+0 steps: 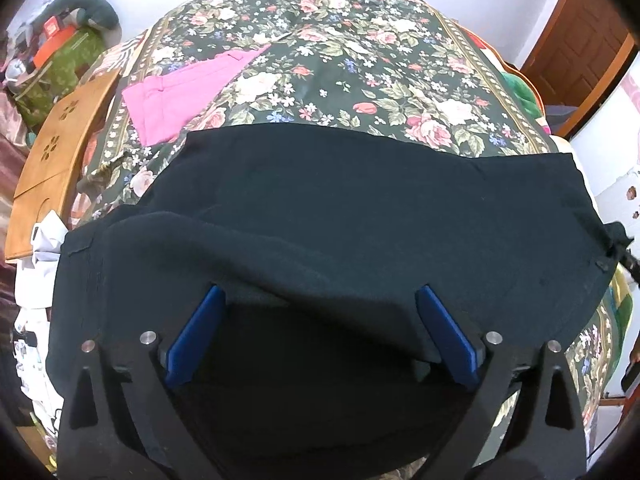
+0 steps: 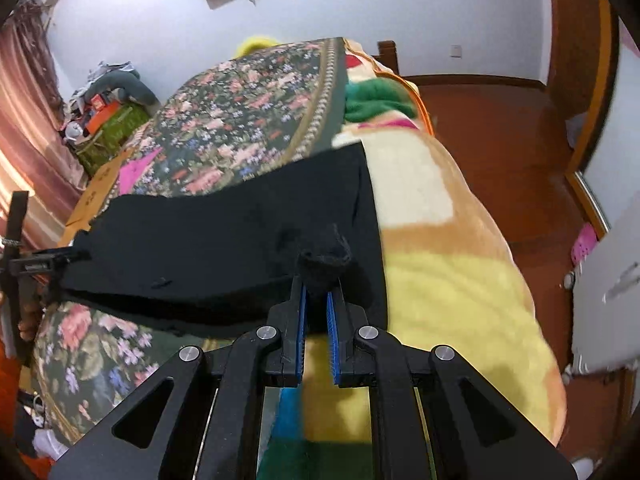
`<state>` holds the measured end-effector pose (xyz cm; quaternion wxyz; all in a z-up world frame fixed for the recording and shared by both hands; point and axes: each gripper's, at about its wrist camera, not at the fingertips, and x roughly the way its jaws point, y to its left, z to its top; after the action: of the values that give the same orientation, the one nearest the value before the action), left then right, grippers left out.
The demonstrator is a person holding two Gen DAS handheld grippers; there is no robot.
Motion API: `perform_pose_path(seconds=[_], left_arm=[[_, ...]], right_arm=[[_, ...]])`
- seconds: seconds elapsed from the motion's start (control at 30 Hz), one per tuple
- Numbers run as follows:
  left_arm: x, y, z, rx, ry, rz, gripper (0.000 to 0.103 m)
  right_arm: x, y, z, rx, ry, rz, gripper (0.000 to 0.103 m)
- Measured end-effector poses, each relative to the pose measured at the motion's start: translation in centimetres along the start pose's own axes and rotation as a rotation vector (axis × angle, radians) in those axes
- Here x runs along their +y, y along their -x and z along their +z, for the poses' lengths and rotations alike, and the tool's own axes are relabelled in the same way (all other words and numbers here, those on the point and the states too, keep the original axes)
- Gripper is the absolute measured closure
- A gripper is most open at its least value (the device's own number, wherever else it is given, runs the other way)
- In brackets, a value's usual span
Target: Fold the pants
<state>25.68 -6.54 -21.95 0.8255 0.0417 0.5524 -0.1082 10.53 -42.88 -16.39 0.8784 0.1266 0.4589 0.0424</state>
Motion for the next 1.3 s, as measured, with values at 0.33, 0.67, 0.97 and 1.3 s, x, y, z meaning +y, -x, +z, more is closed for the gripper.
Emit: perform_pose_path(seconds=[0.33,0.67,0.97,1.3], left_arm=[[1.3,1.9,-0.5,-0.087,-0.016,0.024,0.004],[9.6,6.2,-1.1,-0.207,0.099,0.123,0.004],[19.1,8.8,-3.3,-0.251,0.234,0.244,0.003],[26.4,5.9,-4.7,-0.159,0.330,0.237,0.003]], right_arm=[[-0.2,1.2,-0.7,0.021,-0.040,-0.139,0.068],[5.6,3.6,2.9,-0.107,0.089,-0.172,0.055],[14.6,4.1,7.4,-0.242,0.219,-0.033,0.039],[25.9,-4.4,10.6,-0.114,0.411,0.175,0.035]])
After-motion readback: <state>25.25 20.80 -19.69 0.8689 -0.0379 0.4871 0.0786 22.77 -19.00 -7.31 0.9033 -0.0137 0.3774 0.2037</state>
